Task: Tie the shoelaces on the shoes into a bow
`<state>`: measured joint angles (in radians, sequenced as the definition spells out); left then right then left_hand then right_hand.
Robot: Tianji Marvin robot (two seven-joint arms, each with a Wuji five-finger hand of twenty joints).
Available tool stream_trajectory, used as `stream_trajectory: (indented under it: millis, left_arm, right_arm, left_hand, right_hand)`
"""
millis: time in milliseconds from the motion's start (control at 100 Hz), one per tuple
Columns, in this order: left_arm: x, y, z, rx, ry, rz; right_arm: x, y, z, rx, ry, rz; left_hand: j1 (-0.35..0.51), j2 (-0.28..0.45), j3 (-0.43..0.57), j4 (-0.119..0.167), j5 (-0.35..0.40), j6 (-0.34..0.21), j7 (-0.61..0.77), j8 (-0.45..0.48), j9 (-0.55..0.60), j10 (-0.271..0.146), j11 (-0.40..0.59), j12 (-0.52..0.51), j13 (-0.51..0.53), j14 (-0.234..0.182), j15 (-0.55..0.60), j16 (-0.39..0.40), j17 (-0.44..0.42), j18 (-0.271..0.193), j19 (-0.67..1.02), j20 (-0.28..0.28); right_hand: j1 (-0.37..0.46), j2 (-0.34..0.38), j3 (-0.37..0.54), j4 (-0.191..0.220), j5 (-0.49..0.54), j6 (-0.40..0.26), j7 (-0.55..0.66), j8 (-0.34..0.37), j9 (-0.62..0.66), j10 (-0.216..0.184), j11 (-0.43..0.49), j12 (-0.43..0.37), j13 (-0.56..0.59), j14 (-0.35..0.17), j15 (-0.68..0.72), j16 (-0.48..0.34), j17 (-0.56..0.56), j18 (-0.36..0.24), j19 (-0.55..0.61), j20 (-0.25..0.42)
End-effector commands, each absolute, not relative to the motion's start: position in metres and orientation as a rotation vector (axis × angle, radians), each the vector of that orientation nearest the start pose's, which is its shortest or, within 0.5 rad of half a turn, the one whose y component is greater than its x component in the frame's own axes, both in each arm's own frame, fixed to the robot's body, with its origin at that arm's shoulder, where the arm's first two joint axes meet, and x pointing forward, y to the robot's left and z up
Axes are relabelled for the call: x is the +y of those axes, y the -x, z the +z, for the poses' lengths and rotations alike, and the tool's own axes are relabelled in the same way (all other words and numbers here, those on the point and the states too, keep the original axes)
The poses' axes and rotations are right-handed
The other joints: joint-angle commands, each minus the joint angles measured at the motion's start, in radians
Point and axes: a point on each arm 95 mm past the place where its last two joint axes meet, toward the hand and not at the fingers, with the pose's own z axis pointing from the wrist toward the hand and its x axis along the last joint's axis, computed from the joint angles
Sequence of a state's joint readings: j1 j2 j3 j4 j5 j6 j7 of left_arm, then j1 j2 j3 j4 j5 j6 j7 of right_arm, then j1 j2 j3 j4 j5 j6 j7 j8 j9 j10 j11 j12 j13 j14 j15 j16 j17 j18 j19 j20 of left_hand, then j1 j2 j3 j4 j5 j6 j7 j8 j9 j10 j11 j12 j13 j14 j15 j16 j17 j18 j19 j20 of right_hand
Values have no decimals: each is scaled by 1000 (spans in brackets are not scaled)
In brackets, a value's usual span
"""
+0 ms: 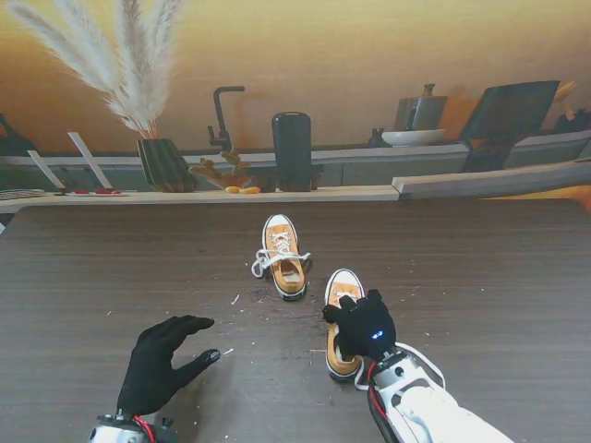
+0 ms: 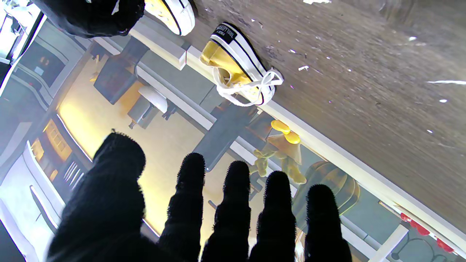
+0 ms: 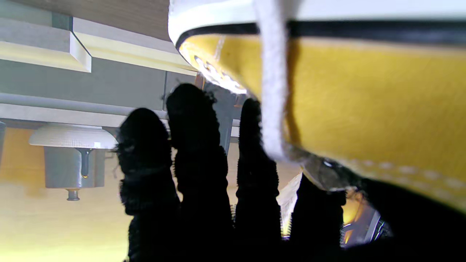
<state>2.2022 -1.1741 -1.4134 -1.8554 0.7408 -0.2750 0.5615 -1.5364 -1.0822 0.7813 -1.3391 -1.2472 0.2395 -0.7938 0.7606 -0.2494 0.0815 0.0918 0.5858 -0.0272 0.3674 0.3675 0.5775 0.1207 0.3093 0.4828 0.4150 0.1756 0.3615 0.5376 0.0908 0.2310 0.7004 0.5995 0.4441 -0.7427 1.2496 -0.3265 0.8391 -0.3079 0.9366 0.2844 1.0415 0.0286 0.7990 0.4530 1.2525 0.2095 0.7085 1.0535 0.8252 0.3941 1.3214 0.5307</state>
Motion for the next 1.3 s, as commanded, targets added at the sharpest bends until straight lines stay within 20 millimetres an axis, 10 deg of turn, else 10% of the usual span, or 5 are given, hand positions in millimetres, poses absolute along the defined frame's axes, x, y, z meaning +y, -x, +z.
stream_trajectory:
  millis: [0,430,1290]
  left_arm:
    - [19,-221,-347,892,1460,-1936]
    - [16,-221,-348,906,1462,-1940]
    - [16,-220,-346,903,1465,-1942]
  right_arm:
    - [69,-314,-405,1347,-618,1591]
    - [67,-308,-396,1314,-681,1625]
    - [64,-302,-391,1369,-724,1631]
  left_hand:
    - [-4,41,23,17,26,51,4,12,4,4,-3,20,18,3,8,10,2,28,13,-14]
    - [-5,43,22,17,23,49,1,11,-1,3,-6,19,16,3,6,9,3,28,13,-15]
    - [-3,44,19,17,22,49,-2,11,-5,6,-10,17,14,4,4,9,1,28,9,-15]
  right_hand:
    - [-118,119,-67,-14,14,17,73,18,-9,14,-18,-18,-5,41,-21,30,-20,14,-8,-7]
    - [-324,259,-169,148,62,97,-164,236,-44,29,-37,-23,-13,69,-98,86,-67,23,-27,0]
    - [-421,311,-310,130,-31,111,-225,240,-135,29,-55,-26,-114,71,-156,128,-157,20,-73,7]
